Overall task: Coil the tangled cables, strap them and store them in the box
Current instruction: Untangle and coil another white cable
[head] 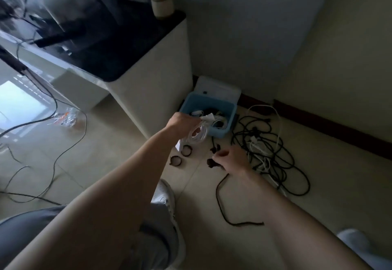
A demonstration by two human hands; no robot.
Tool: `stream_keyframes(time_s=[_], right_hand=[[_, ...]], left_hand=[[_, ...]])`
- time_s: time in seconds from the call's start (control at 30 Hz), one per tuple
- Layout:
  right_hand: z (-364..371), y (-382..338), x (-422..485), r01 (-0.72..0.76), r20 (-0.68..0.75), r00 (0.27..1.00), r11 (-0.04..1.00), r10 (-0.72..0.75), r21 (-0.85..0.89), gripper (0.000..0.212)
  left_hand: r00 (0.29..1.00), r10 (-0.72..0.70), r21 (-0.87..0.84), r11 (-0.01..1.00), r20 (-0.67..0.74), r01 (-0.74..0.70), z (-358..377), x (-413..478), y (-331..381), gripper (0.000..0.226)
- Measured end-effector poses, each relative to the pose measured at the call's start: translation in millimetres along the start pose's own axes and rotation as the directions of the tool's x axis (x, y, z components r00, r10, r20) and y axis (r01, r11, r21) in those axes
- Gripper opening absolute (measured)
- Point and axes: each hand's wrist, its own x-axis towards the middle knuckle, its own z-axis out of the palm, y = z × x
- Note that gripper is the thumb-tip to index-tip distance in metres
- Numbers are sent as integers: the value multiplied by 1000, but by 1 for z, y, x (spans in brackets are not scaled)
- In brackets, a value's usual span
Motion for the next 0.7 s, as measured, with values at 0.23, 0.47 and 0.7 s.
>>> stream_keyframes(time_s=[0.23,0.47,0.7], right_hand=[[-96,-63,-57,148,-39,989,979,-143,138,28],[-187,-122,-119,359,95,931,932,-352,-58,44],[-220,-124,-156,357,59,933,932,-354,-66,34]], left_hand=[[987,149,-158,975,-57,-156,-20,-70,73,26],[951,306,-258,916,-41,-306,-29,-132,122,27],[936,352,-493,811,-20,-316,-11,-161,130,24]])
